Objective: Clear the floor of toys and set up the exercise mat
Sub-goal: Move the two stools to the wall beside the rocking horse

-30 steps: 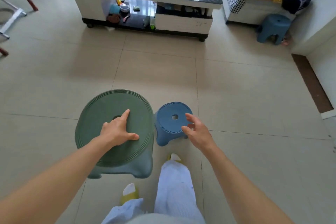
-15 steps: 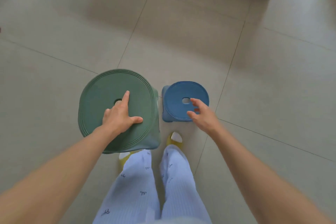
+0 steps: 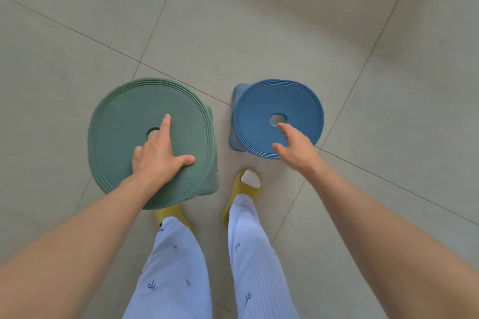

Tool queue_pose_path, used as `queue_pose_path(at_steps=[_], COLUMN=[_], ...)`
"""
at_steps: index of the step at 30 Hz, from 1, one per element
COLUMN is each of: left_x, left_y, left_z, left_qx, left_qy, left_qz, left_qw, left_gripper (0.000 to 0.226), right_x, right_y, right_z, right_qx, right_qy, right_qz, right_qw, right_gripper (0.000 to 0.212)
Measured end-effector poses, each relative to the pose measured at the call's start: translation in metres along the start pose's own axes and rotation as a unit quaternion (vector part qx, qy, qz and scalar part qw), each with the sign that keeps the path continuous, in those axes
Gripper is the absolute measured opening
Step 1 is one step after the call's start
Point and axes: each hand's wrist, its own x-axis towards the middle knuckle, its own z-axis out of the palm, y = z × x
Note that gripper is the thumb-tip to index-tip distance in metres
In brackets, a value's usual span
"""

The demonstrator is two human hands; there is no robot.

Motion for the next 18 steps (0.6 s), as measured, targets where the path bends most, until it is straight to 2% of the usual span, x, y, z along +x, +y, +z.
queue_pose_path(at_steps=[10, 18], left_x=[0.058, 0.078], left_y=[0.005, 0.003], left_z=[0.063, 0.079], left_qx=[0.009, 0.008], left_qy=[0.017, 0.018], left_qz=[0.014, 0.016], left_qw=[1.0, 1.0], left_gripper=[0.107, 0.107], right_x=[0.073, 0.11], right_y=[0.037, 0.043], right_z=[0.038, 0.047], right_qx=[-0.131, -0.271], right_qy=[-0.019, -0.042], right_qz=[-0.031, -0.081], right_qw=[0.991, 0.958], right_gripper=[0.059, 0.076])
